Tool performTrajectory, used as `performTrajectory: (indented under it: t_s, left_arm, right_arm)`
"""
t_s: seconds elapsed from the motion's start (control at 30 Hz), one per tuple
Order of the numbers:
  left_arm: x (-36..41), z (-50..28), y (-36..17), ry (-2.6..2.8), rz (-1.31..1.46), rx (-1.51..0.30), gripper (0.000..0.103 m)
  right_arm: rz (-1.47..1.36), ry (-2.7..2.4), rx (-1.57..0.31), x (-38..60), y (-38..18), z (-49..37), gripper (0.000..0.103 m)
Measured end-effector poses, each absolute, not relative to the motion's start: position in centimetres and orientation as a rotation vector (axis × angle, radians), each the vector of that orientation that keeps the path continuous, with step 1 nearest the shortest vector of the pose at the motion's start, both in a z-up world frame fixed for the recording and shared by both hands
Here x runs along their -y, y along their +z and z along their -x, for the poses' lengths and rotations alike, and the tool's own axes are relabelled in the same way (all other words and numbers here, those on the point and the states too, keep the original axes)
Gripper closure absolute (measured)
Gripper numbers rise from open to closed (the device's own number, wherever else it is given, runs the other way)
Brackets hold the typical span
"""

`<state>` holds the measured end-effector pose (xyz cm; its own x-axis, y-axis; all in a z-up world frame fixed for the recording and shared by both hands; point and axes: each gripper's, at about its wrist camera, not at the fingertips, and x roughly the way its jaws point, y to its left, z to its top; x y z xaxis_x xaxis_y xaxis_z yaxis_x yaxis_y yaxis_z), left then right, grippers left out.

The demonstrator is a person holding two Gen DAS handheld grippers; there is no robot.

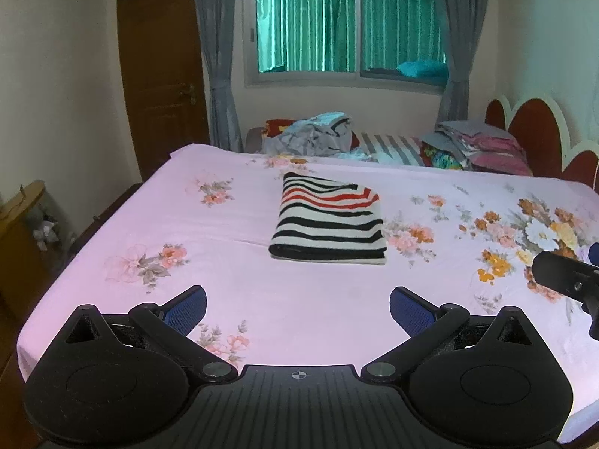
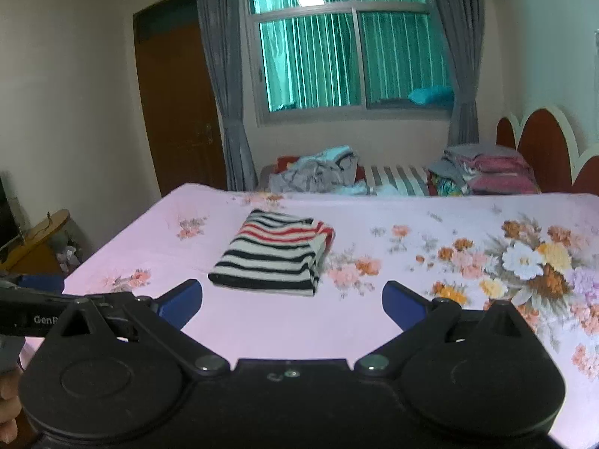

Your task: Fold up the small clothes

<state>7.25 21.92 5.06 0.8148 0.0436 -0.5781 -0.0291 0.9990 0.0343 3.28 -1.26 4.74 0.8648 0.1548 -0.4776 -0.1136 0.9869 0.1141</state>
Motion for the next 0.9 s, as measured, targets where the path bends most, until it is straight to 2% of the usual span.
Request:
performTrajectory:
  t_s: [0.9]
  left_arm:
    - [-22.7,-6.2,6.6,0.075,0.006,-0.579,0.000]
  right_arm:
    - [-0.102,0.146,-0.510,1.8,4.7,-2.9,0.000]
